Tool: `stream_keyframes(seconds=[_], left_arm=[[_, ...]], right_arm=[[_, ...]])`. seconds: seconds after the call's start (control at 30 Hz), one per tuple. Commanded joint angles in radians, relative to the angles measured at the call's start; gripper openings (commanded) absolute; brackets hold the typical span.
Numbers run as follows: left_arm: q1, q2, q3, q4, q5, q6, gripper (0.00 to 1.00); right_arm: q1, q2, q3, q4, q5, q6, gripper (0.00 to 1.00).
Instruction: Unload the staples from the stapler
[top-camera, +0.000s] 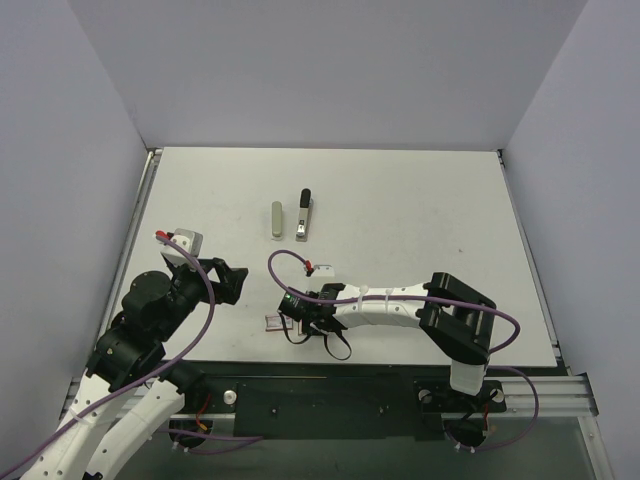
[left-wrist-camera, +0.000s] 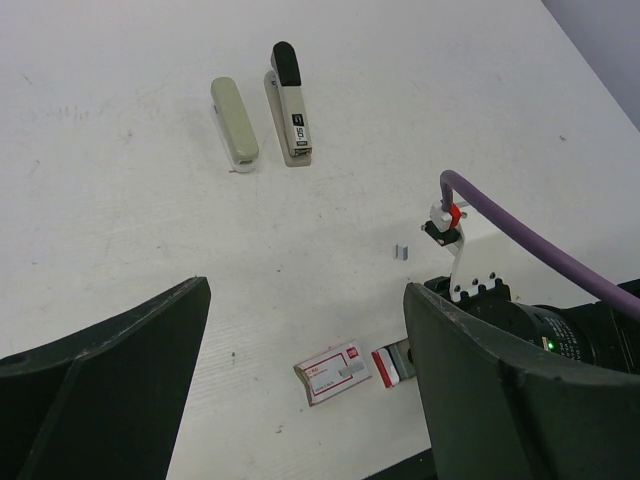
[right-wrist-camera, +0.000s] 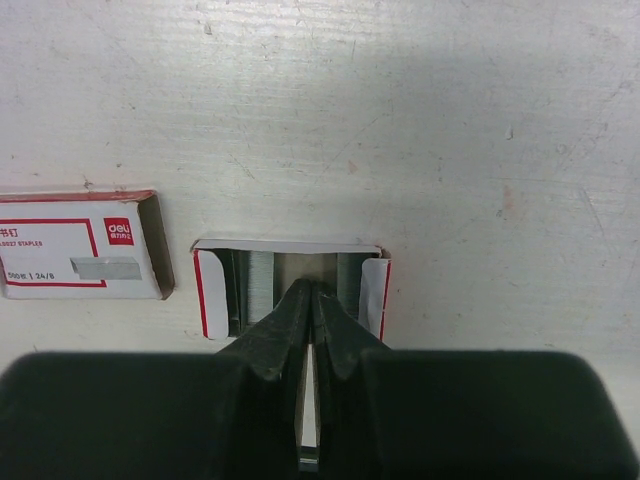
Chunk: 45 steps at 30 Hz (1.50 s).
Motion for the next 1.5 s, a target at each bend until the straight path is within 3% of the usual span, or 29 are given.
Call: stream_keyframes(seconds=[0.0, 0.3, 0.53, 0.67, 0.8, 1.47], left_arm=[[0.007, 0.002, 0.003, 0.047, 0.008, 0.000, 0.89], [0.009, 0.005, 0.003, 0.047, 0.008, 0.000, 0.89], [0.012, 0.006, 0.003, 0.048, 0.008, 0.000, 0.89], [0.015, 0.011, 0.001, 0.047, 0.005, 0.001, 0.89], [0.019, 0.014, 0.003, 0.048, 0.008, 0.001, 0.89], [0.028, 0.017, 0.001, 0.047, 0.006, 0.001, 0.89]], right_arm=[[0.004, -0.041, 0.011, -0.039, 0.036, -0.001, 0.00], [-0.016, -0.147, 0.034, -0.074, 0.104, -0.036, 0.00], [-0.129, -0.213, 0.048, -0.091, 0.134, -0.100, 0.15], [-0.187, -0.226, 0.059, -0.093, 0.138, -0.179, 0.32], [-0.247, -0.227, 0.051, -0.091, 0.112, -0.179, 0.40], [-0.286, 0.000, 0.120, -0.071, 0.027, 0.021, 0.46]])
